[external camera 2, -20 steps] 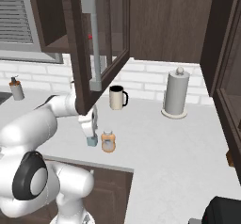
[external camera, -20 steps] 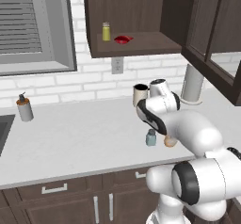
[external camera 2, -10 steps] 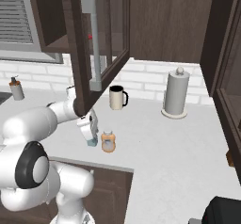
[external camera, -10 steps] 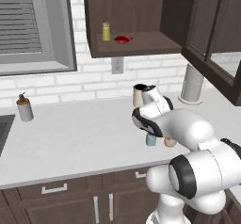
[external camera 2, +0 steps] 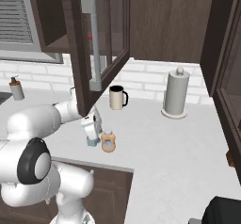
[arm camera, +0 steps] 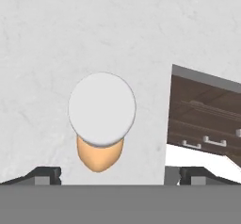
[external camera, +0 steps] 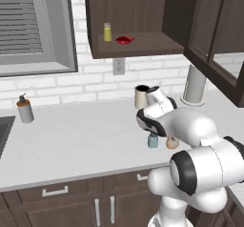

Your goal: Put the shaker and condiment bottle from the counter next to their counterparts in the cabinet.

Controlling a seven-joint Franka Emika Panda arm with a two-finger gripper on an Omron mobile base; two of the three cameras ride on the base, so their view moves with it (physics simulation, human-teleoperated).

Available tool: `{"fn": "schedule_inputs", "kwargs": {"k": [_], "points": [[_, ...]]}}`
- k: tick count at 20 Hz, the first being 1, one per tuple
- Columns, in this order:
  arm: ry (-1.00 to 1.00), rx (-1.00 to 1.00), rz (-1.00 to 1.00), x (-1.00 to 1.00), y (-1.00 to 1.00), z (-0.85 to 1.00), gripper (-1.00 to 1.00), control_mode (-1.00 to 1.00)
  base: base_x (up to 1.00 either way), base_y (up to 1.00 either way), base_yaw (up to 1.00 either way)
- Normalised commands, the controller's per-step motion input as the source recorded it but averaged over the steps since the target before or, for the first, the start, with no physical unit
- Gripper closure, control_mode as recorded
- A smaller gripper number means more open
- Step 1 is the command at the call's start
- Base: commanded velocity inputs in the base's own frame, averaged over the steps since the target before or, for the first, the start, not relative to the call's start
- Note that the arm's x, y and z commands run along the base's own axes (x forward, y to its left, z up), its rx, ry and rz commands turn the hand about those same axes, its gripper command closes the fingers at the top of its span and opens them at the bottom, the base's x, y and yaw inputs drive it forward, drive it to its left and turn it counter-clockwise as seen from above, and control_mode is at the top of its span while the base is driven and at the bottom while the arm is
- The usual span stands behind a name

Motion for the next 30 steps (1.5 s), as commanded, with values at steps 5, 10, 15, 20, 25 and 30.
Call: {"fn": "schedule_inputs", "kwargs": {"k": [5,10,15,20,25,30], "points": [[0.01,-0.04,0.0,0.0,-0.18,-0.25,-1.0,-1.0,0.0,0.0,0.0],[0.01,-0.05,0.0,0.01,-0.1,-0.3,-1.0,-1.0,0.0,0.0,0.0],[0.02,-0.02,0.0,0.09,-0.09,-0.13,-1.0,-1.0,0.0,0.0,0.0],[0.02,0.0,0.0,0.17,-0.01,-0.07,-1.0,-1.0,0.0,0.0,0.0],[0.02,-0.04,0.0,0.13,0.0,-0.43,1.0,-1.0,0.0,0.0,0.0],[0.01,-0.01,0.0,0.0,-0.03,-0.25,1.0,-1.0,0.0,0.0,0.0]]}}
